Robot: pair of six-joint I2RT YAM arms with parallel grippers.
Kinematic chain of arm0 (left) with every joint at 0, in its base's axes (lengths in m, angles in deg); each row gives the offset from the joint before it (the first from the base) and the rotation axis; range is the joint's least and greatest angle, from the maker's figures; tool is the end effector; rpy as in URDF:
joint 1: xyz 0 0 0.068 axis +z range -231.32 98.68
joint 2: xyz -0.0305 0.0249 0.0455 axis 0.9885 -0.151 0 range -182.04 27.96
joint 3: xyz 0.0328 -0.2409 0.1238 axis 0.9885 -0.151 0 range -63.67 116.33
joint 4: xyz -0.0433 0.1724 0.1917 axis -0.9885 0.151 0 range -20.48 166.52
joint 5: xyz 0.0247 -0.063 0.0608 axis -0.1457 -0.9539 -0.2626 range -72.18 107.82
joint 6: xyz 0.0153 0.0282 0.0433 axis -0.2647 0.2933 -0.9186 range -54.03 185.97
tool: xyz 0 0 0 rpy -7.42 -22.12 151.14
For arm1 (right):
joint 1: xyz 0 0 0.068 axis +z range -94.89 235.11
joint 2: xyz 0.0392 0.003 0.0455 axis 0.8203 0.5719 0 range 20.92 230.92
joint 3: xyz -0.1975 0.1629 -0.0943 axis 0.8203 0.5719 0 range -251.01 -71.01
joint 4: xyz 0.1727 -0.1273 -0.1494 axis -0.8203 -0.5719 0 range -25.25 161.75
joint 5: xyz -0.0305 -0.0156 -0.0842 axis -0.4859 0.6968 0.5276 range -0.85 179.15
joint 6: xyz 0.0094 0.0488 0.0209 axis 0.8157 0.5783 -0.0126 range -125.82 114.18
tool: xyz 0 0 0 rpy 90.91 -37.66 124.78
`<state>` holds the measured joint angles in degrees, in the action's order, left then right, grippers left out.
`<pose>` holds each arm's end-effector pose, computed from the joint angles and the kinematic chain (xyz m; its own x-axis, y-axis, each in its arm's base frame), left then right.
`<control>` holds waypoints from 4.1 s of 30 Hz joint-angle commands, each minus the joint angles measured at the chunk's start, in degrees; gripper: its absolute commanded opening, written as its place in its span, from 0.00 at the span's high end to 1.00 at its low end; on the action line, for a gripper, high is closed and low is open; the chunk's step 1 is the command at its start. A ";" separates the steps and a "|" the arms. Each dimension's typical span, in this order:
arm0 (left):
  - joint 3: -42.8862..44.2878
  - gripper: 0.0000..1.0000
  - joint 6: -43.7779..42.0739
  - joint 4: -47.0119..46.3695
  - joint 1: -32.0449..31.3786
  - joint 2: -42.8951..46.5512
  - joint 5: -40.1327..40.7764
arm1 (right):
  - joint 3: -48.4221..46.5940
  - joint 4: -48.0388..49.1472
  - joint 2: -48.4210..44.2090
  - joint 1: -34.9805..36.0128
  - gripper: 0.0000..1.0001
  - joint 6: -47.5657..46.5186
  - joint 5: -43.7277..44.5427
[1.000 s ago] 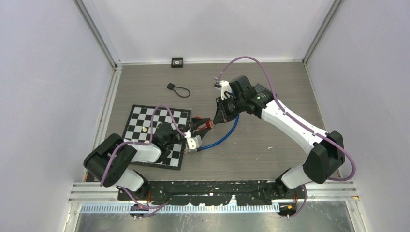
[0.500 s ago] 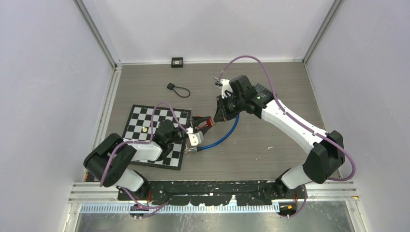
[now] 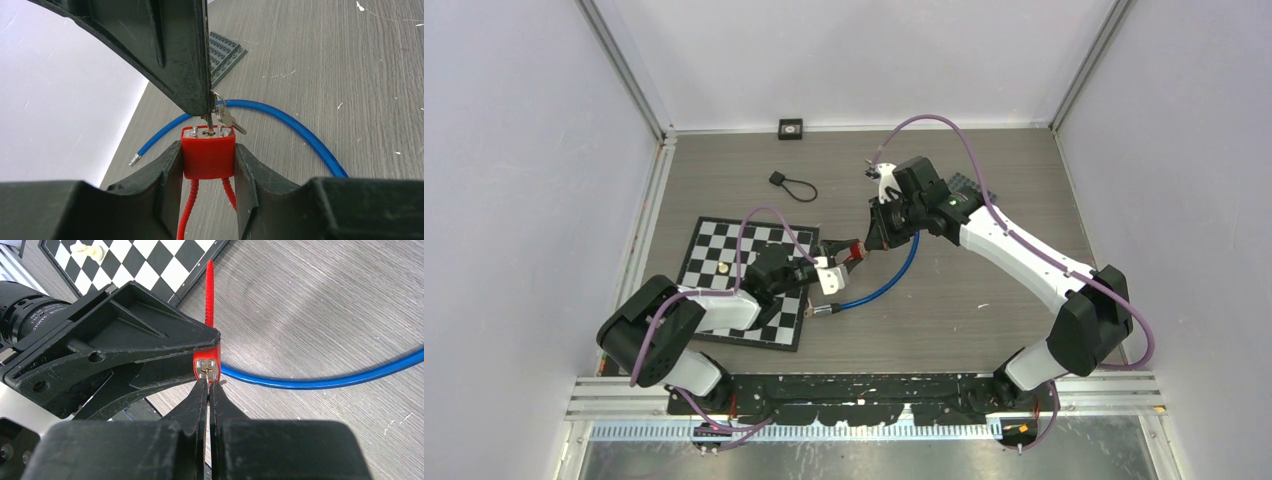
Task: Unlock with the key
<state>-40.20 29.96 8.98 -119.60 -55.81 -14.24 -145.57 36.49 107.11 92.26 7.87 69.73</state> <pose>0.1995 -0.1815 0.1934 0.5563 0.1958 -0.8076 0.7598 0.2736 0.5897 0.2543 0.2074 0.3078 -0.7430 -0.2830 -0.6065 -0.5916 0.7014 0.3975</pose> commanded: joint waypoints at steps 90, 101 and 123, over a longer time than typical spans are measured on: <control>11.00 1.00 7.19 19.63 -2.07 3.38 2.93 | 14.86 25.51 1.19 -1.16 0.99 6.25 -10.54; 12.94 1.00 11.40 21.48 -1.71 3.30 1.56 | 16.97 26.54 1.12 -0.18 0.99 2.08 -10.00; 10.49 1.00 -4.78 20.84 -6.36 5.27 15.73 | 10.85 25.89 10.49 -0.70 0.99 16.39 -12.44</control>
<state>-31.77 30.13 44.92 -123.51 -53.45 1.48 -132.81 58.41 115.83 90.12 18.74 62.30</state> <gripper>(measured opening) 0.380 0.056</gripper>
